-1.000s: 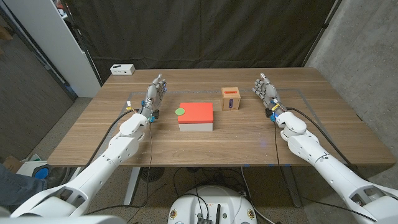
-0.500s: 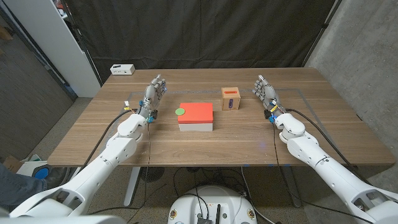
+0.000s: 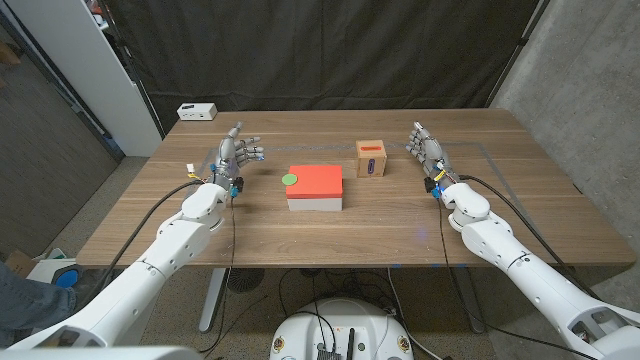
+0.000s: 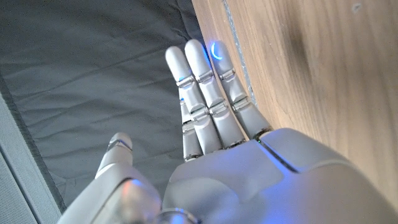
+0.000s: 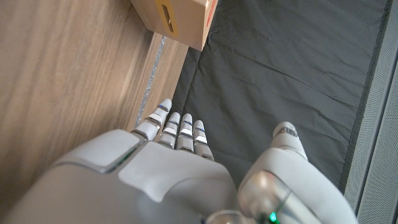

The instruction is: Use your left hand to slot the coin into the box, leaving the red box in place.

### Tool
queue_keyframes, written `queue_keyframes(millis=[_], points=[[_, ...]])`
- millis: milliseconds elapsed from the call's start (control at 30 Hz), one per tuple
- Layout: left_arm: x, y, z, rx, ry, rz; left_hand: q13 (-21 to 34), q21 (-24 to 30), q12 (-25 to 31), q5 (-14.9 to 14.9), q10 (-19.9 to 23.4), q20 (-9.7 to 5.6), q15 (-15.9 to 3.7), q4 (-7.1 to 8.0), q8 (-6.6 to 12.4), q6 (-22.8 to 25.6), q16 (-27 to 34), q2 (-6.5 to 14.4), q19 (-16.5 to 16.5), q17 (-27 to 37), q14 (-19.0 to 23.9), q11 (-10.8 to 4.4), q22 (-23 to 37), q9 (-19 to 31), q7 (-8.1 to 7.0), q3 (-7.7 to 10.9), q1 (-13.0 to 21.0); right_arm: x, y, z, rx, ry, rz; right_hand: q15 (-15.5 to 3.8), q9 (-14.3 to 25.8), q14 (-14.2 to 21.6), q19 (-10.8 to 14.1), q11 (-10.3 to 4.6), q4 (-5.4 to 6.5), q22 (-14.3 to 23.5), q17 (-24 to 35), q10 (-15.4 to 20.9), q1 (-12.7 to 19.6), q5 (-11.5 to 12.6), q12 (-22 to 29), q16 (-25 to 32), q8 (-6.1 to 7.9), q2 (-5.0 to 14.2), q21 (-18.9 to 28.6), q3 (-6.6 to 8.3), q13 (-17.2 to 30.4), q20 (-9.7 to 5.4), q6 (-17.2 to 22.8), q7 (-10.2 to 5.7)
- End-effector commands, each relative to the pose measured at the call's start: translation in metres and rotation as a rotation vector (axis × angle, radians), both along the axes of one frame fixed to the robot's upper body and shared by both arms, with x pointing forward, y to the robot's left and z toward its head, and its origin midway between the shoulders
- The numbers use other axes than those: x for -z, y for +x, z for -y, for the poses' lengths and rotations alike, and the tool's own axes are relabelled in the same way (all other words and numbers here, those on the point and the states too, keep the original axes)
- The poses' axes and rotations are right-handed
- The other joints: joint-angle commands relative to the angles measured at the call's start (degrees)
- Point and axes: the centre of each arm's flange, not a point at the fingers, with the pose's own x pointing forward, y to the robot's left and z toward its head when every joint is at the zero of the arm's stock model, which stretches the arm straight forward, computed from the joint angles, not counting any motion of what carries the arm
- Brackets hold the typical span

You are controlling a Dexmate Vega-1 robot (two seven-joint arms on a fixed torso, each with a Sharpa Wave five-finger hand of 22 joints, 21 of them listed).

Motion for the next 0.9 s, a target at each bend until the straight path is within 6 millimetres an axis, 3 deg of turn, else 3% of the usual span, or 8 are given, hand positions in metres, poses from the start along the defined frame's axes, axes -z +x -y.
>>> queue_keyframes(millis=[33,67,100,167,300,633,733,900], points=[[-0.005,-0.009,-0.011,-0.063,-0.005,-0.03,8.82,5.7,9.83,0.49,4.42,-5.29,-1.04,-0.19,-1.93,-0.48,5.84,-0.84,4.26,5.52,6.2,-3.98,4.83,0.29,-0.59,2.02,1.93,0.002,-0.002,-0.006,0.005,-0.004,-0.004,0.08,0.1,0.42,0.4,0.38,0.02,0.16,-0.04,0.72,0.06,-0.1,0.18,0.3,0.52,0.42,-0.3,0.55,0.21,0.18,0.4,1.83],[-0.006,-0.009,-0.012,-0.065,0.0,-0.035,13.25,6.82,15.64,0.45,4.81,-6.39,-1.07,-0.01,-2.26,-0.91,7.5,-1.26,6.19,7.01,8.28,-6.2,5.11,0.34,-0.74,2.69,2.15,0.002,-0.003,-0.006,0.007,-0.006,-0.004,-0.01,0.1,0.44,0.43,0.43,0.01,0.17,-0.05,0.77,0.07,-0.11,0.2,0.31,0.56,0.45,-0.32,0.56,0.21,0.2,0.51,1.79],[-0.006,-0.009,-0.012,-0.059,0.008,-0.04,16.39,8.11,20.49,0.46,4.17,-7.05,-1.04,0.38,-2.12,0.03,11.39,-1.41,8.49,11.33,11.29,-6.27,5.74,0.37,-1.18,3.66,1.75,0.003,-0.003,-0.006,0.008,-0.011,-0.002,-0.01,0.1,0.45,0.48,0.46,0.0,0.17,-0.06,0.82,0.08,-0.12,0.21,0.31,0.55,0.46,-0.32,0.56,0.21,0.26,0.51,1.76],[-0.008,-0.009,-0.014,-0.033,0.02,-0.047,19.46,12.78,25.6,0.56,4.22,-7.02,-0.99,0.99,-2.11,1.17,14.48,-1.12,12.63,15.27,12.21,-6.25,11.23,0.34,-1.21,5.33,0.29,0.003,-0.004,-0.006,0.009,-0.008,-0.003,0.1,0.1,0.51,0.56,0.44,-0.02,0.17,-0.08,0.77,0.09,-0.14,0.17,0.33,0.53,0.51,-0.37,0.58,0.22,0.28,0.52,1.69],[-0.009,-0.007,-0.015,0.043,0.021,-0.056,19.1,17.72,27.66,0.63,3.98,-7.07,-0.92,1.5,-2.15,1.7,18.18,-0.55,15.75,19.38,13.3,-6.15,18.75,0.26,-0.83,7.88,-1.41,0.004,-0.006,-0.006,0.008,-0.012,0.001,0.1,0.11,0.75,0.71,0.63,-0.06,0.18,-0.12,0.98,0.11,-0.17,0.22,0.41,0.51,0.58,-0.44,0.61,0.24,0.38,0.57,1.62],[-0.008,-0.015,-0.02,0.122,0.041,-0.074,18.76,20.86,30.03,0.61,4.18,-7.06,-0.88,1.28,-2.24,0.69,19.24,0.53,16.77,19.1,13.61,-6.14,25.23,0.19,0.08,11.35,-1.33,0.005,-0.011,-0.006,0.017,-0.002,0.006,0.15,0.12,1.1,1.07,0.87,-0.17,0.2,-0.22,1.34,0.16,-0.25,0.29,0.51,0.58,0.71,-0.6,0.65,0.28,0.58,1.0,1.61],[-0.006,-0.021,-0.021,0.105,0.037,-0.089,18.21,20.91,30.86,0.5,4.13,-7.06,-0.89,0.62,-2.15,0.65,20.03,0.93,16.25,19.09,13.67,-6.18,26.28,0.2,0.22,13.38,-0.57,0.006,-0.012,-0.008,0.018,-0.004,0.01,0.22,0.12,1.16,1.12,0.91,-0.19,0.2,-0.24,1.3,0.17,-0.26,0.26,0.53,0.58,0.72,-0.63,0.66,0.29,0.64,1.06,1.64],[-0.001,-0.03,-0.023,0.115,0.033,-0.121,17.86,20.88,31.39,0.9,4.15,-7.11,-0.93,-0.22,-1.99,1.04,20.9,2.06,15.93,19.27,14.0,-6.14,26.38,0.25,-0.11,15.18,1.29,0.007,-0.013,-0.009,0.019,-0.011,0.007,0.22,0.13,1.17,1.23,0.75,-0.24,0.21,-0.29,1.34,0.19,-0.28,0.24,0.51,0.55,0.75,-0.72,0.67,0.3,0.7,1.13,1.63]])
